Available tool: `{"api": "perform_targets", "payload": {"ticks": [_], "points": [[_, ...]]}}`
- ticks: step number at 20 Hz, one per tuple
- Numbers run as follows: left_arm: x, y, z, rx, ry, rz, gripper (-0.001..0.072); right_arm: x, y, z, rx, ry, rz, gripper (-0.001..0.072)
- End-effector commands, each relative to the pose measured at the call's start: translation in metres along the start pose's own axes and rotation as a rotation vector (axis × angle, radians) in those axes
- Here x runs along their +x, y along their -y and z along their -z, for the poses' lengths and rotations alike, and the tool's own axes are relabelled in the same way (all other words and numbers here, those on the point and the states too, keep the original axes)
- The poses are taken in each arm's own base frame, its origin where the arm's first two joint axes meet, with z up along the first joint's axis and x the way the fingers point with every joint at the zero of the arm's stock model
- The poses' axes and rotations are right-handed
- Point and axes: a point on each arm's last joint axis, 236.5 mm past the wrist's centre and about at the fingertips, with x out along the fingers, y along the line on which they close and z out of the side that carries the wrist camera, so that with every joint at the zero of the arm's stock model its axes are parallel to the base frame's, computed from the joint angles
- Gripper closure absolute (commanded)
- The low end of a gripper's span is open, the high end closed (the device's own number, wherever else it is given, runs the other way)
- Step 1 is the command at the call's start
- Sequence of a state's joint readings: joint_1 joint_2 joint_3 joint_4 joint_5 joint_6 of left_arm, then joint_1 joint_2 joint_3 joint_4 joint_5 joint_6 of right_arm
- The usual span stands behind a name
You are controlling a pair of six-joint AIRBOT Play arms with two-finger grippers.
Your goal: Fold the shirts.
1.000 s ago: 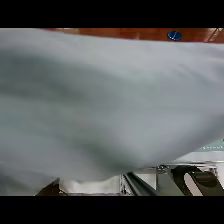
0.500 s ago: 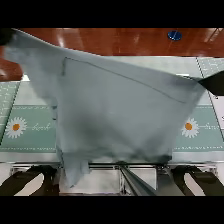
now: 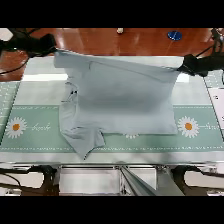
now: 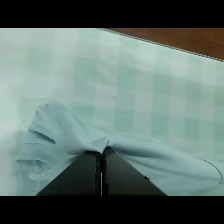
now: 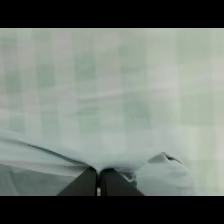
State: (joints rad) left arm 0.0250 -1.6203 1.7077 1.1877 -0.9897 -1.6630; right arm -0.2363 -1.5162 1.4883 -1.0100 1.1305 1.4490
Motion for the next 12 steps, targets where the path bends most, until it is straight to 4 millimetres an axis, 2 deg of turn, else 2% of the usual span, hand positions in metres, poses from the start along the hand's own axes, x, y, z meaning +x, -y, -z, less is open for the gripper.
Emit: {"api": "perform_targets", "payload": {"ticks": [1,2,3,5,6,8,10,11,12], "points": [[0.043,0.01,0.018,-0.132,-0.096,0.111,0.0624,0.042,-0.001,-0.029,0.124,0.003,-0.113,0.0622],[0.047,0.012,0.027,-0.162,-0.135,0.124,0.0326,0.047,-0.001,-0.031,0.151,-0.001,-0.128,0.0406],[0.047,0.011,0.035,-0.165,-0.167,0.122,0.0198,0.049,0.002,-0.03,0.134,-0.004,-0.119,0.0299],[0.033,-0.004,0.042,-0.155,-0.221,0.11,0.0198,0.035,0.013,-0.026,0.104,-0.028,-0.086,0.0302],[0.021,-0.019,0.044,-0.163,-0.249,0.098,0.0198,0.022,0.02,-0.023,0.103,-0.04,-0.077,0.0302],[-0.018,-0.057,0.053,-0.185,-0.328,0.072,0.0199,-0.018,0.047,-0.01,0.091,-0.084,-0.011,0.0301],[-0.06,-0.088,0.082,-0.173,-0.453,0.036,0.0199,-0.056,0.084,0.019,0.066,-0.151,0.11,0.0301],[-0.079,-0.098,0.105,-0.17,-0.519,0.023,0.0199,-0.068,0.098,0.036,0.11,-0.149,0.139,0.0301],[-0.094,-0.108,0.13,-0.194,-0.548,0.001,0.0199,-0.071,0.103,0.052,0.174,-0.122,0.12,0.0301]]}}
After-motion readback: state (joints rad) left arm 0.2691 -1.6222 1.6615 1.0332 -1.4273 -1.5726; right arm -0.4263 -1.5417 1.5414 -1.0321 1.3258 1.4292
